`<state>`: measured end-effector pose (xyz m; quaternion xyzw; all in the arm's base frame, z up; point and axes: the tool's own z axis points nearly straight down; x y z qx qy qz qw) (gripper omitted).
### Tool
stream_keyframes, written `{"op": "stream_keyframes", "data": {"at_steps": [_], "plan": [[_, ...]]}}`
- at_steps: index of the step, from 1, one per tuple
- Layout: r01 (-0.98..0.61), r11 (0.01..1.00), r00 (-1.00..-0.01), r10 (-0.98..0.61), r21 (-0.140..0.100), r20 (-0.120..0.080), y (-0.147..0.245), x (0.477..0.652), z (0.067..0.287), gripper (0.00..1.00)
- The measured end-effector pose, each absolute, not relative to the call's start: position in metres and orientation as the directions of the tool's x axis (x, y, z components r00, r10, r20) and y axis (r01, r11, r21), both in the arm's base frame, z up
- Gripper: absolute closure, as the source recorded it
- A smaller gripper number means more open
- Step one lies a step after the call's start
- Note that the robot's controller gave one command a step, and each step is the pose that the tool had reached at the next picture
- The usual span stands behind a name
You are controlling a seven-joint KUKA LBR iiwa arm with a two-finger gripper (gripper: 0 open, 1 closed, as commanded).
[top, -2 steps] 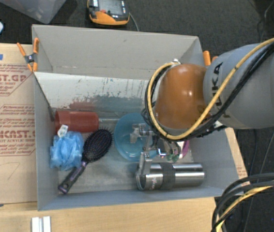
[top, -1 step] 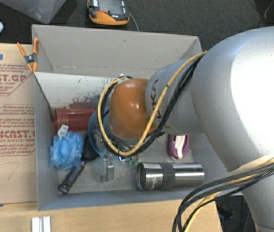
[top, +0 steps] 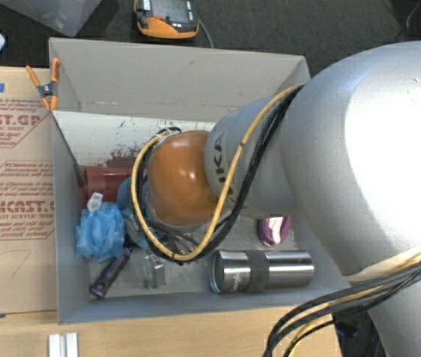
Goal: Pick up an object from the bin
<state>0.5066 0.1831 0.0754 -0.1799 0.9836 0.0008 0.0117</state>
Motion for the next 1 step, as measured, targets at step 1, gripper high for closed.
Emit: {"op": "stream_keyframes", "data": {"at_steps": [1], "plan": [[-0.606, 0.795, -0.795, -0.607, -0.013, -0.019, 0.2210, 0.5131, 0.0725, 0.00]]}}
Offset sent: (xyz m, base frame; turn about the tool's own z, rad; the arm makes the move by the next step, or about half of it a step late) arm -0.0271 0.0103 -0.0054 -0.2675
